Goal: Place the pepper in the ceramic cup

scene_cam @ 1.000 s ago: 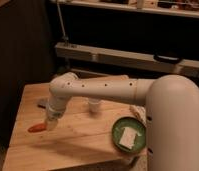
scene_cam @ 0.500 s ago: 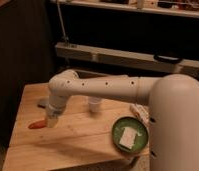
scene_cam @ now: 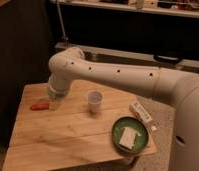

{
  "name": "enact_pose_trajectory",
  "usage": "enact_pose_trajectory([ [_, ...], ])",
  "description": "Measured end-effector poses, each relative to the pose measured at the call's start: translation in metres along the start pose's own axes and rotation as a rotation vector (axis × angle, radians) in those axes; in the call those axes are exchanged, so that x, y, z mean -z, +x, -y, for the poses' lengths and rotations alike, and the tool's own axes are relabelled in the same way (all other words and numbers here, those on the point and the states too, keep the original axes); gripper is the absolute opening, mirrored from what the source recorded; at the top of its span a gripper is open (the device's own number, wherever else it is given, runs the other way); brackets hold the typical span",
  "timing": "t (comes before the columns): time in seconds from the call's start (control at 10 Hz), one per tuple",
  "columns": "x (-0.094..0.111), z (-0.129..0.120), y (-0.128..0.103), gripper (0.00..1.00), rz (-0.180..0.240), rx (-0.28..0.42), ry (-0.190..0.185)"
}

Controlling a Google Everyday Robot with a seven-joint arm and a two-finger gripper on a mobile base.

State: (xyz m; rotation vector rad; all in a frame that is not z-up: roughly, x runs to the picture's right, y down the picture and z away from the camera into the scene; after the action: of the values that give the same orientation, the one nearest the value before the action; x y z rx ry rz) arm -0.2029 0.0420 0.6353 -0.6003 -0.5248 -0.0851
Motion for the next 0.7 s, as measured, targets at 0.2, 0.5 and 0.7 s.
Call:
enact_pose_trajectory([
  [0.2, 0.037, 0.007, 0.038, 0.0, -0.018, -0.053, 0.04],
  [0.5, 0.077, 0.0, 0.102, 0.0, -0.023, -0.155, 0.097],
  [0.7, 0.095, -0.001, 0.135, 0.0, -0.033, -0.219, 0.125],
])
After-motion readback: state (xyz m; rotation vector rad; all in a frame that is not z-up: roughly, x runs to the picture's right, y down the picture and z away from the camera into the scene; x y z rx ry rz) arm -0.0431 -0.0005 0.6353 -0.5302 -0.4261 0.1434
